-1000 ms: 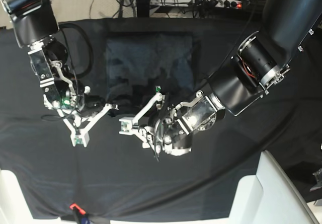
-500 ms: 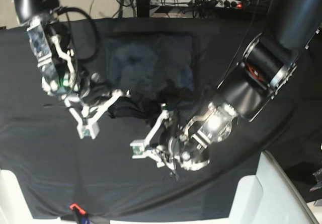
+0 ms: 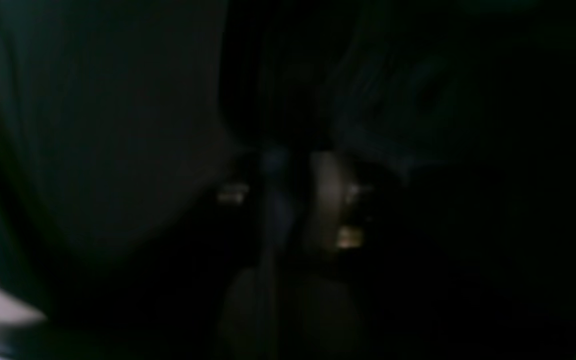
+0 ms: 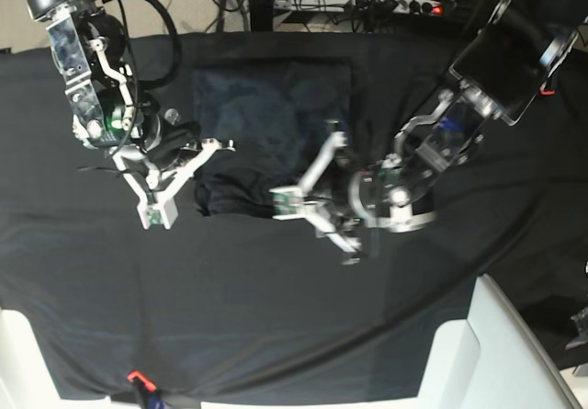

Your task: Fold the T-shirt properly

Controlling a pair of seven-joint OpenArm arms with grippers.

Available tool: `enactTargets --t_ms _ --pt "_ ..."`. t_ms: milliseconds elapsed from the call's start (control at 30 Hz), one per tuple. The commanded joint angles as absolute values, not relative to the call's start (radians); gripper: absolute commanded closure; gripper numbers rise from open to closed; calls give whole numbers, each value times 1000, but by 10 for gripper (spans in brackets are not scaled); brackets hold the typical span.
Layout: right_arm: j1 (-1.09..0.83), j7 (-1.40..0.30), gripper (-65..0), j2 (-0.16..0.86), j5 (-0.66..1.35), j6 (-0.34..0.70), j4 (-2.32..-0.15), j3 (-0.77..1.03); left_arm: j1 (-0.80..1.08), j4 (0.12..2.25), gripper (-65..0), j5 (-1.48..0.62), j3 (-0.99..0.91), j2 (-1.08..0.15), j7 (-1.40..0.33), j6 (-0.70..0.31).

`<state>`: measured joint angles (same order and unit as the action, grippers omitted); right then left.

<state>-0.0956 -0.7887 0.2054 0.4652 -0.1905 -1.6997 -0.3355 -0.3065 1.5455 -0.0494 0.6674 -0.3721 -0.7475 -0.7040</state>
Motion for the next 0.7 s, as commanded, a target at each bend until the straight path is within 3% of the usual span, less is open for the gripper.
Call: enactTargets --t_ms 0,667 --pt "-82 -771 0 208 469 -188 -1716 -332 -309 1577 0 -61 648 -364 -728 -698" --pt "-108 -769 0 202 469 -188 -1716 -331 -260 1463 0 -61 656 -357 -725 -698"
